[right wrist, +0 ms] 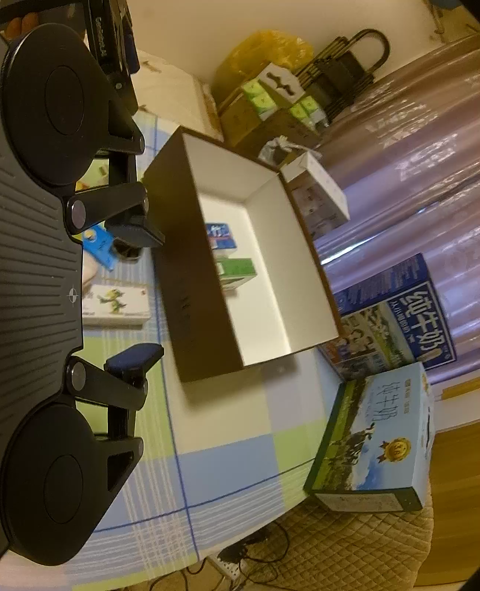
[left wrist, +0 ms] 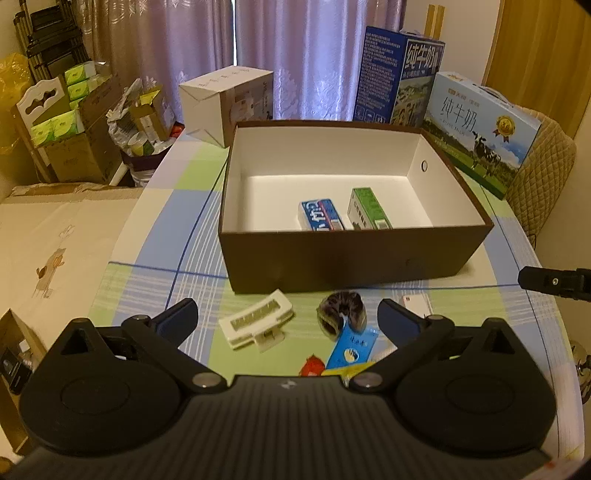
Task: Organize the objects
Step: 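Withdraw both tools from the brown box back over the table items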
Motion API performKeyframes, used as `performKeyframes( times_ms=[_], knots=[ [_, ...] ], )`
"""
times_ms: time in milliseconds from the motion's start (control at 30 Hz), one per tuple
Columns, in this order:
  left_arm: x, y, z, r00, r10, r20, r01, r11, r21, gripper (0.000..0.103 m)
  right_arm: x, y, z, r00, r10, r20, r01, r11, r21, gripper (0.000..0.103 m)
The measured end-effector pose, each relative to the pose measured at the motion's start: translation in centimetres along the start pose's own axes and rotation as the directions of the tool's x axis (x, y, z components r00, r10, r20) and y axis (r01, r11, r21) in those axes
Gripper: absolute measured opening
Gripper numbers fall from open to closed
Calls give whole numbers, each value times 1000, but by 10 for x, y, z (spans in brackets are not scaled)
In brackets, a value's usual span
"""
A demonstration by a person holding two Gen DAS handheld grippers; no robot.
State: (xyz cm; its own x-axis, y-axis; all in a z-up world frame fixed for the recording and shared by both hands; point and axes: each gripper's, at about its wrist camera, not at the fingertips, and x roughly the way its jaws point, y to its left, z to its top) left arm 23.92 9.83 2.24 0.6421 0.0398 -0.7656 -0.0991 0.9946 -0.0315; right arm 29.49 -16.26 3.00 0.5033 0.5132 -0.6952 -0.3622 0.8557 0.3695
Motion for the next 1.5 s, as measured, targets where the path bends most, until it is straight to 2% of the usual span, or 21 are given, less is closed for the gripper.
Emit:
performKeyframes(
  times_ms=[200, 367, 1000, 1267, 1500],
  knots=[
    [-7, -2, -13, 1000, 20, -9, -20, 1000, -9, 102, -5, 2, -7, 1000, -8, -29, 8, 1000, -24, 70],
    [-15, -4, -20, 1000, 25, 2, -25, 1000, -12, 102, -9, 4, -14, 999, -14, -44, 12, 999, -49, 75],
    [-28, -11, -47, 997, 73, -15, -73, 997, -12, 102, -16, 6, -31, 997, -15, -69, 5, 989, -148, 76],
    [-29, -5, -57, 995, 97, -36, -97, 995, -11, 102, -17, -16, -47, 991, 31, -128, -42, 995, -91, 76],
    [-25, -7, -67, 993, 104, -61, -104, 995, 4, 102, -14, -31, -60, 987, -15, -160, 0, 995, -99, 76]
  ],
)
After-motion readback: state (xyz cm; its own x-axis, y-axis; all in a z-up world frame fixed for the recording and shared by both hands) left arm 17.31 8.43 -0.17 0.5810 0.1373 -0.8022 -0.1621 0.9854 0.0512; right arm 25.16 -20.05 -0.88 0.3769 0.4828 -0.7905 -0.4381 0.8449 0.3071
